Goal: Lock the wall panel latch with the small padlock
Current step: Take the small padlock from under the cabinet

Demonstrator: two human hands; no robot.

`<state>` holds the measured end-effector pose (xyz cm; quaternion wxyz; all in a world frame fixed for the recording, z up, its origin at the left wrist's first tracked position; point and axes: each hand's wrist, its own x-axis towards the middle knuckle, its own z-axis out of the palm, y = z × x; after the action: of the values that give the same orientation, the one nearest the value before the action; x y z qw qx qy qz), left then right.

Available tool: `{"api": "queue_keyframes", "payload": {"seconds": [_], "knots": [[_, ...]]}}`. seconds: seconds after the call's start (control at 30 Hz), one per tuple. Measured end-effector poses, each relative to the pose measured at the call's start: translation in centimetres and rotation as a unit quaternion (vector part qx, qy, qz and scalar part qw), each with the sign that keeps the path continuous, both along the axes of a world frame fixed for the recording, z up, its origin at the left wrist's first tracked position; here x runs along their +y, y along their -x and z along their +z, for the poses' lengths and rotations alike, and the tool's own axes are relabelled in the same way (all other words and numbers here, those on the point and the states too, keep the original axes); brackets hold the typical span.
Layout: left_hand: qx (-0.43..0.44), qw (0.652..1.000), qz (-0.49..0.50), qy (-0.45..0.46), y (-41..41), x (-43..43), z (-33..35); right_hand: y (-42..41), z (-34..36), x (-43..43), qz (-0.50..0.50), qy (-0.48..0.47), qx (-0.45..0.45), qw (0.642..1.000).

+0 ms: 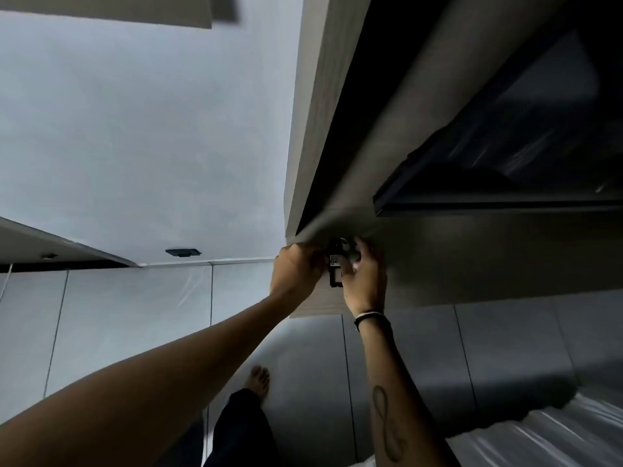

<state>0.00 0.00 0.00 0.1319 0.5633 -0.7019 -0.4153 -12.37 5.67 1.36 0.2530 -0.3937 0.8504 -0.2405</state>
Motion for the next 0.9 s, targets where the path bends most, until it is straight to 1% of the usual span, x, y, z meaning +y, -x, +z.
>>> {"api": "queue_keyframes", "payload": {"seconds": [0.07, 0.17, 0.27, 0.33, 0.4, 0.47, 0.53, 0.6, 0.73, 0.9], "knots": [[0.02, 0.999, 0.033, -0.021, 0.7, -0.5, -0.2, 0.4, -0.2, -1.1, 0.0, -0.007, -0.013, 1.0], [0.026, 0.995, 0.072, -0.058, 1.8, -0.9, -0.2, 0.6, -0.8, -2.2, -0.003, -0.027, -0.039, 0.999], [0.035, 0.988, 0.117, -0.096, 1.7, -1.3, -0.5, 0.2, -0.9, -2.3, -0.029, -0.032, -0.046, 0.998], [0.062, 0.982, 0.131, -0.122, 1.6, -1.4, -0.7, 0.3, -1.3, -2.2, -0.058, -0.018, -0.072, 0.995], [0.099, 0.973, 0.141, -0.154, 1.2, -1.4, -0.7, 0.6, -1.4, -2.2, -0.096, -0.003, -0.14, 0.985], [0.129, 0.965, 0.145, -0.175, 0.6, -1.5, -0.8, 0.9, -1.4, -2.0, -0.13, 0.009, -0.22, 0.967], [0.144, 0.961, 0.145, -0.189, 0.0, -1.7, -0.7, 0.7, -1.0, -1.8, -0.15, 0.015, -0.293, 0.944], [0.149, 0.956, 0.147, -0.204, -0.9, -1.8, -0.4, 0.1, -0.5, -1.5, -0.152, 0.014, -0.338, 0.929], [0.155, 0.952, 0.148, -0.218, -3.3, -2.0, 0.5, -1.8, 1.0, -1.2, -0.151, 0.017, -0.363, 0.919], [0.233, 0.926, 0.144, -0.259, -7.9, -2.4, 2.4, -5.1, 3.5, -1.1, -0.125, 0.026, -0.378, 0.917]]}}
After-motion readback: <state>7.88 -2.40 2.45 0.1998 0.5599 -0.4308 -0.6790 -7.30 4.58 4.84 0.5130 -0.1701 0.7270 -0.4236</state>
